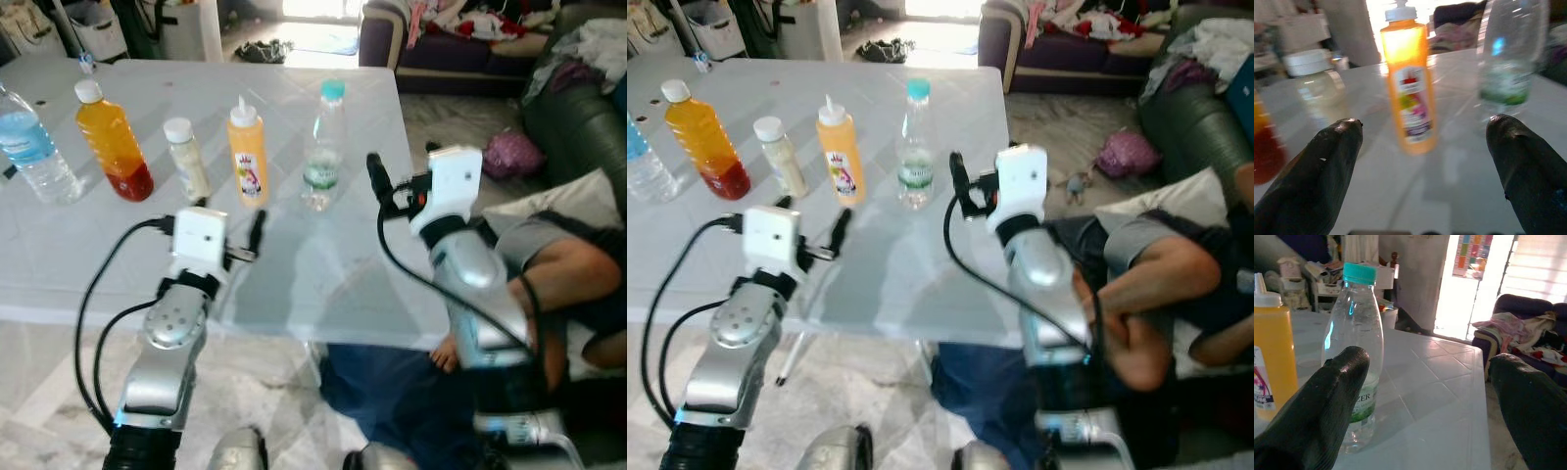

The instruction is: Restocking fridge

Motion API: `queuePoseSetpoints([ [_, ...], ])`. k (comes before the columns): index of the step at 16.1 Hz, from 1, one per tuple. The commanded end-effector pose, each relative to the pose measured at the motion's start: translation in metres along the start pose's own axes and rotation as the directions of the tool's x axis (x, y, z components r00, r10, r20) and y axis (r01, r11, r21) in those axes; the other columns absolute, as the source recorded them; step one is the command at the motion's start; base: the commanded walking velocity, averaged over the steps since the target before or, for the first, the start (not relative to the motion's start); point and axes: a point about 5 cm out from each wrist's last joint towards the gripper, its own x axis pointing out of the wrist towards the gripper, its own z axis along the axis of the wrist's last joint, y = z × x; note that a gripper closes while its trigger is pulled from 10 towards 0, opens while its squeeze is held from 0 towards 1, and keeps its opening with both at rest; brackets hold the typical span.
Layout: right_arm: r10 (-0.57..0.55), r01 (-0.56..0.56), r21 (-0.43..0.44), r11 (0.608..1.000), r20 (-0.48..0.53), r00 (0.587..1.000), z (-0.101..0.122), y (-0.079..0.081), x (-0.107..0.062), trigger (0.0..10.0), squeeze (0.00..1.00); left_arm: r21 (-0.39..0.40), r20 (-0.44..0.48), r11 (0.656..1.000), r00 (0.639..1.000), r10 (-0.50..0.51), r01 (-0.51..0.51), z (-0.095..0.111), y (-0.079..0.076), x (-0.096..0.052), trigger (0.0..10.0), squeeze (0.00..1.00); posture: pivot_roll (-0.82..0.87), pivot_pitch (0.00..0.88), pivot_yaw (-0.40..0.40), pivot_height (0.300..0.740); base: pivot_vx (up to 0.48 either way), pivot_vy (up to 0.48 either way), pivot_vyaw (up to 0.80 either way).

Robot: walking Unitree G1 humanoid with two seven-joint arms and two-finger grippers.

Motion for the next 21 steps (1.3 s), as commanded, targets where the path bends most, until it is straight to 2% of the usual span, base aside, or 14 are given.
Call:
queuePoseSetpoints([
  [1,0.007,-0.007,0.012,1.000,0.024,1.000,0.006,-0.007,0.006,10.0,0.00,0.028,0.004,0.998,0.999,0.054,-0.054,0.003,0.009,-0.001,10.0,0.00,0.11,0.121,0.001,0.740,0.000,0.000,0.00],
  [3,0.044,-0.044,-0.002,0.999,0.044,0.998,0.013,-0.012,0.014,10.0,0.00,0.079,-0.018,0.987,0.990,0.142,-0.141,0.000,0.022,-0.004,10.0,0.00,0.12,0.127,0.007,0.740,0.000,0.000,0.00],
  [4,0.070,-0.070,-0.003,0.998,0.058,0.996,0.019,-0.015,0.021,10.0,0.00,0.119,-0.035,0.966,0.972,0.233,-0.228,-0.002,0.034,-0.007,10.0,0.00,0.13,0.130,0.011,0.740,0.000,0.000,0.00],
  [6,0.136,-0.135,-0.013,0.991,0.082,0.987,0.026,-0.013,0.029,10.0,0.00,0.133,-0.040,0.955,0.961,0.272,-0.265,-0.002,0.043,-0.011,10.0,0.00,0.15,0.134,0.016,0.740,0.000,0.000,0.00],
  [9,0.216,-0.213,-0.038,0.976,0.110,0.970,0.035,-0.005,0.040,10.0,0.00,0.154,-0.052,0.955,0.963,0.266,-0.255,-0.002,0.047,-0.016,10.0,0.00,0.17,0.144,0.028,0.740,0.000,0.000,0.00],
  [11,0.238,-0.234,-0.049,0.971,0.140,0.961,0.042,-0.003,0.047,10.0,0.00,0.166,-0.054,0.952,0.961,0.271,-0.259,-0.001,0.050,-0.018,10.0,0.00,0.18,0.149,0.034,0.740,0.000,0.000,0.66],
  [15,0.240,-0.234,-0.058,0.971,0.153,0.959,0.044,-0.002,0.049,10.0,0.00,0.169,-0.057,0.953,0.963,0.264,-0.251,0.001,0.050,-0.019,10.0,0.00,0.18,0.154,0.041,0.740,0.000,0.000,0.00],
  [21,0.195,-0.186,-0.066,0.980,0.165,0.967,0.047,-0.011,0.055,10.0,0.00,0.160,-0.062,0.961,0.969,0.238,-0.226,0.003,0.046,-0.017,10.0,0.00,0.19,0.156,0.044,0.740,0.000,0.000,0.00],
])
